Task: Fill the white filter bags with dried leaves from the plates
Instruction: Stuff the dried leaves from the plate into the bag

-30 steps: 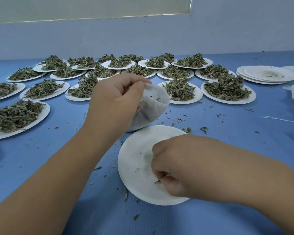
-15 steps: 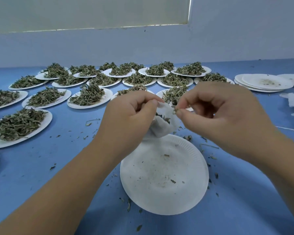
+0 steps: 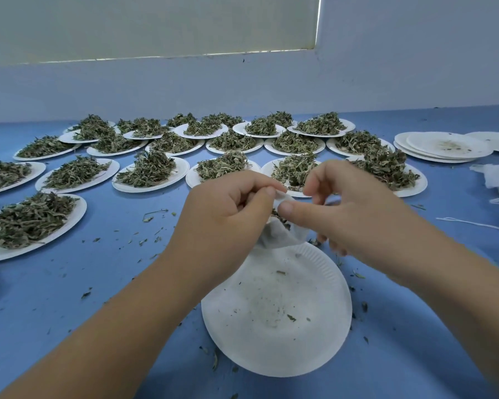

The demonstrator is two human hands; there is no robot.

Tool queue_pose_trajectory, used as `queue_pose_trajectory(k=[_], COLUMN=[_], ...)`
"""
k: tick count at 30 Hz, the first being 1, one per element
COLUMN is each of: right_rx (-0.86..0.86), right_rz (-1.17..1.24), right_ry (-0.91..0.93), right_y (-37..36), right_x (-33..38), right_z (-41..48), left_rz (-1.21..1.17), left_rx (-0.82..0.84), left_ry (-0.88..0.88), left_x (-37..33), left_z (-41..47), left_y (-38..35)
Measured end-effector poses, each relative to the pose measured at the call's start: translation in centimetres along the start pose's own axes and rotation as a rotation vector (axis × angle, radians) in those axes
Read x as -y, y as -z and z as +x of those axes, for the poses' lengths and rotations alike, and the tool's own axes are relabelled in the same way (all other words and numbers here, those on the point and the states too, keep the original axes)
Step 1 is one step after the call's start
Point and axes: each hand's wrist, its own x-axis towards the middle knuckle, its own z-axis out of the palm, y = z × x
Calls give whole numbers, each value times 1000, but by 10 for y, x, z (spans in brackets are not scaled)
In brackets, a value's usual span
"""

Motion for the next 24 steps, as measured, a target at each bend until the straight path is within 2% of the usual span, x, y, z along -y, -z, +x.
queue_pose_trajectory(k=[2,4,7,11,14,17,19,21,24], right_rx=[238,303,204,20,90,244,279,266,127], right_rz=[193,344,405,205,187,394,473,451,214], right_ry=[-154,-196,-157,-55,-69,-124,-157,-162,-124], right_y=[-4,-10,-17,-26,-26,-21,-19,-19,-28], right_x=[-1,-2,-3,-6,-7,-12,-13,-11,-12], right_z=[-2,-2,3,9,11,9,6,7,13], left_rz=[4,3,9,6,17,14,13,17,31], left_rx=[4,14,26,60,66,48,70,99,149], left_ry=[-10,-17,-26,-24,-17,-11,-15,-27,-80], left_x=[0,-1,-3,-4,-3,-2,-3,-5,-6], left_z=[-1,-3,-4,-6,-6,-4,-4,-7,-11], left_y=[-1,-3,-5,-7,-8,-5,-5,-8,-12])
